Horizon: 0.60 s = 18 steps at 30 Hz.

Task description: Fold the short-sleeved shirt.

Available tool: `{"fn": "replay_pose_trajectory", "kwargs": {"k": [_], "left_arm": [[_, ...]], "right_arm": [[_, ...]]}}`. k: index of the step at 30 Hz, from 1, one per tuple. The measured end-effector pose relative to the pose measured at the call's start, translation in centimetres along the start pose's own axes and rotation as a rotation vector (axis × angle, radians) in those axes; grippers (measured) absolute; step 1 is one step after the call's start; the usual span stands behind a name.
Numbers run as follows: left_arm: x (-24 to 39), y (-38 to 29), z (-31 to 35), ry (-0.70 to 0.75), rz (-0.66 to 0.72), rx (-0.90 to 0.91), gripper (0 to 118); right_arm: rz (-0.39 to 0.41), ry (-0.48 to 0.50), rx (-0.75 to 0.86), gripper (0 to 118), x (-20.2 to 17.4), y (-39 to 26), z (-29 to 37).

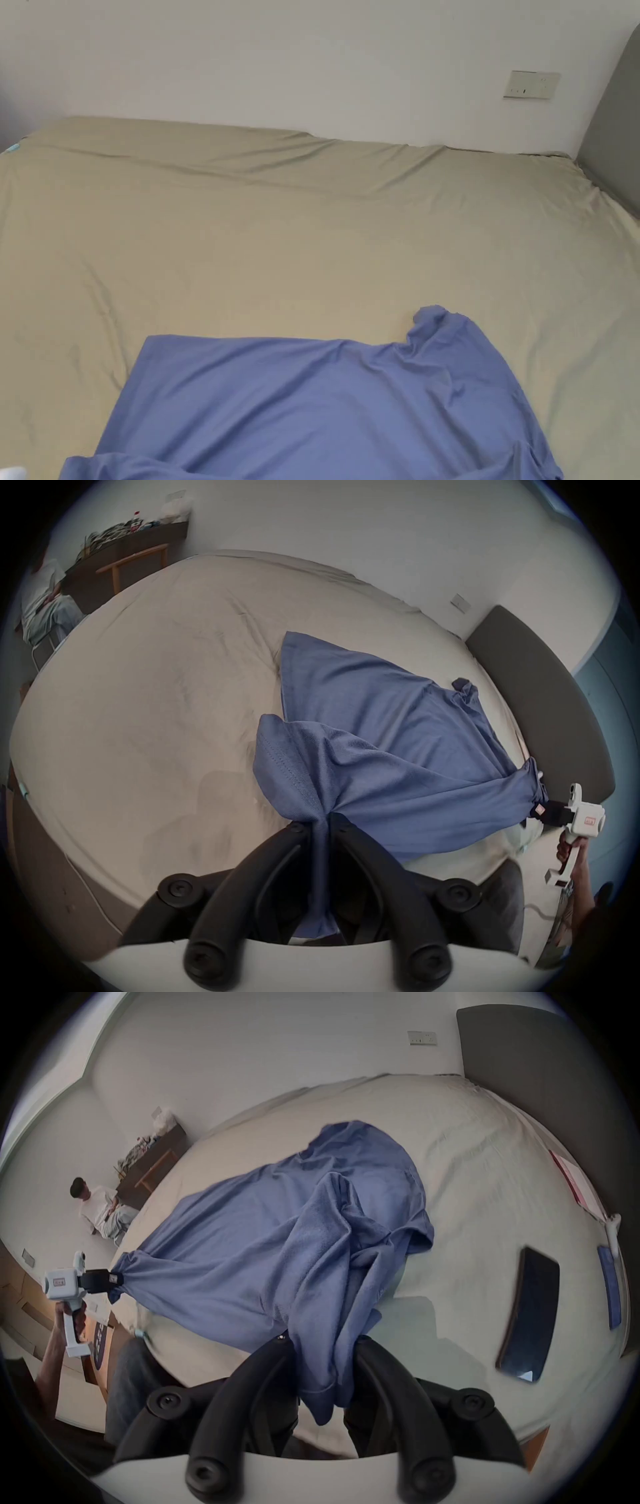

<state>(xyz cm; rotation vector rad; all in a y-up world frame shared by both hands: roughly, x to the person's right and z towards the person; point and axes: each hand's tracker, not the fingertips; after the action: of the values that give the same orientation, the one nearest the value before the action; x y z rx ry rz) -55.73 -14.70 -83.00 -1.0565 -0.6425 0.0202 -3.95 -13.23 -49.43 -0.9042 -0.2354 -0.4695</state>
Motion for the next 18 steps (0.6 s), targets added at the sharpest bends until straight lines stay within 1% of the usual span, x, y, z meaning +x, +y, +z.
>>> {"fn": "replay_pose_trajectory", "kwargs": {"k": [1, 4, 7, 8, 9, 10, 11, 12, 13, 14, 15, 16, 17, 18], "left_arm": [[-0.2, -1.1, 0.5, 0.004, 0.0, -0.015, 11], [-1.4, -5.3, 1.7, -0.002, 0.035, -0.087, 11], [-2.6, -9.0, 1.1, -0.007, 0.088, -0.139, 11], [-2.8, -9.9, 0.6, -0.002, 0.104, -0.149, 11], [-2.9, -10.5, 0.0, -0.007, 0.127, -0.147, 11], [-2.7, -10.8, 0.1, -0.017, 0.147, -0.084, 11], [-2.5, -10.9, 0.4, -0.003, 0.148, -0.033, 11], [-2.2, -10.9, 0.4, 0.007, 0.132, -0.065, 11], [-2.0, -10.9, 0.5, 0.019, 0.125, -0.059, 16], [-2.0, -10.9, 0.8, 0.02, 0.127, -0.049, 26], [-2.3, -10.4, 1.4, -0.021, 0.13, -0.044, 56], [-2.2, -9.7, 1.8, -0.056, 0.128, -0.047, 94], [-2.2, -8.6, 2.5, -0.037, 0.122, -0.018, 116], [-2.3, -7.0, 3.6, -0.022, 0.096, 0.071, 117]], "right_arm": [[-0.01, -0.002, -0.02, 32, 0.2, -1.2, 0.3], [-0.08, 0.033, -0.11, 32, 1.1, -5.6, 0.5], [-0.106, 0.014, -0.181, 32, 1.8, -9.5, -0.6], [-0.116, 0.048, -0.105, 32, 1.9, -9.9, -0.7], [-0.152, 0.039, -0.03, 32, 2.0, -9.9, -0.3], [-0.211, 0.044, -0.066, 32, 2.2, -9.6, -0.7], [-0.274, 0.046, -0.049, 32, 2.2, -9.6, -0.7], [-0.302, 0.055, -0.038, 37, 2.2, -9.8, -0.5], [-0.294, 0.06, -0.041, 41, 2.1, -9.8, -0.3], [-0.262, 0.05, -0.053, 43, 1.8, -9.7, 0.1], [-0.203, 0.004, -0.075, 50, 1.5, -9.4, 0.6], [-0.156, -0.055, -0.082, 62, 1.2, -9.2, 1.4], [-0.098, -0.121, -0.072, 73, 1.0, -8.9, 2.5], [-0.045, -0.152, -0.043, 78, 0.9, -8.5, 3.7]]}}
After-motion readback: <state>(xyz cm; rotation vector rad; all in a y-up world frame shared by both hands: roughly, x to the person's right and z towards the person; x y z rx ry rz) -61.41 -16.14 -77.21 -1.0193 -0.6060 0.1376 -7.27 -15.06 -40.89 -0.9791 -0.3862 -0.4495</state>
